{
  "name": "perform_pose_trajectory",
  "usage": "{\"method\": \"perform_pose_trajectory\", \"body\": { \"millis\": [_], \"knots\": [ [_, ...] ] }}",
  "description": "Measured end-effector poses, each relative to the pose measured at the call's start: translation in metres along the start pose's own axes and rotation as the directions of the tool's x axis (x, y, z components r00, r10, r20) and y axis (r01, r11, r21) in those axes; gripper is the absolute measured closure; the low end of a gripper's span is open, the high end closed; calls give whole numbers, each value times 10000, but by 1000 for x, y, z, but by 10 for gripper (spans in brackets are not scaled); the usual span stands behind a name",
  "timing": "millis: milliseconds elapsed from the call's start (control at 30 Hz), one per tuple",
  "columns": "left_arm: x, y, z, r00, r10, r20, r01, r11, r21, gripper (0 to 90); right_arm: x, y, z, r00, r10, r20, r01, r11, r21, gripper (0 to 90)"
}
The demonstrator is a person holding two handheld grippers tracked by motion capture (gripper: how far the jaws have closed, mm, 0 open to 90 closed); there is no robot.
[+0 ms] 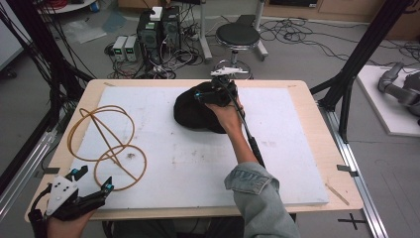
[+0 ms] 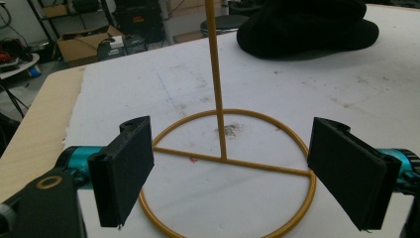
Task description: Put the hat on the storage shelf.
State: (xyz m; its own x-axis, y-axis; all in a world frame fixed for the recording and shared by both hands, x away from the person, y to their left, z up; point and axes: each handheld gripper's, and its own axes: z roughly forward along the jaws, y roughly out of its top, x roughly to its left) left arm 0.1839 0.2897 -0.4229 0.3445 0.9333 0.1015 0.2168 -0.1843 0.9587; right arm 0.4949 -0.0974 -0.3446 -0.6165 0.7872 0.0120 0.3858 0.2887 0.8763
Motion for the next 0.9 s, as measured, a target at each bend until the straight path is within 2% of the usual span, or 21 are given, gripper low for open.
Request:
{"method": "perform_pose_trajectory", "body": {
  "millis": [300,367,433,600,667,700,767,900],
  "knots": [
    [1,-1,-2,10000,-11,-25,11,10000,-24,182,6,-13,27,9996,-191,216,170,9955,931,189],
    [1,-1,-2,10000,-9,-24,9,10000,-19,183,7,-14,29,9992,-240,313,207,9945,1024,194],
    [1,-1,-2,10000,-5,-18,5,10000,-18,183,8,-16,35,9973,-497,546,423,9907,1290,214],
    [1,-1,-2,10000,-5,-6,5,10000,-35,183,9,-18,41,9955,-512,797,382,9869,1570,275],
    [1,-1,-2,10000,-17,0,17,10000,-45,183,9,-19,44,9933,-647,954,468,9827,1790,346],
    [1,-1,-2,10000,-12,-5,12,10000,-42,183,9,-19,44,9933,-647,954,468,9827,1790,346],
    [1,-1,-2,10000,-30,6,31,10000,-47,183,10,-20,45,9930,-713,946,525,9807,1882,438],
    [1,-1,-2,10000,-40,-1,40,10000,-46,185,11,-19,46,9958,-717,571,589,9777,2015,622]
  ]
}}
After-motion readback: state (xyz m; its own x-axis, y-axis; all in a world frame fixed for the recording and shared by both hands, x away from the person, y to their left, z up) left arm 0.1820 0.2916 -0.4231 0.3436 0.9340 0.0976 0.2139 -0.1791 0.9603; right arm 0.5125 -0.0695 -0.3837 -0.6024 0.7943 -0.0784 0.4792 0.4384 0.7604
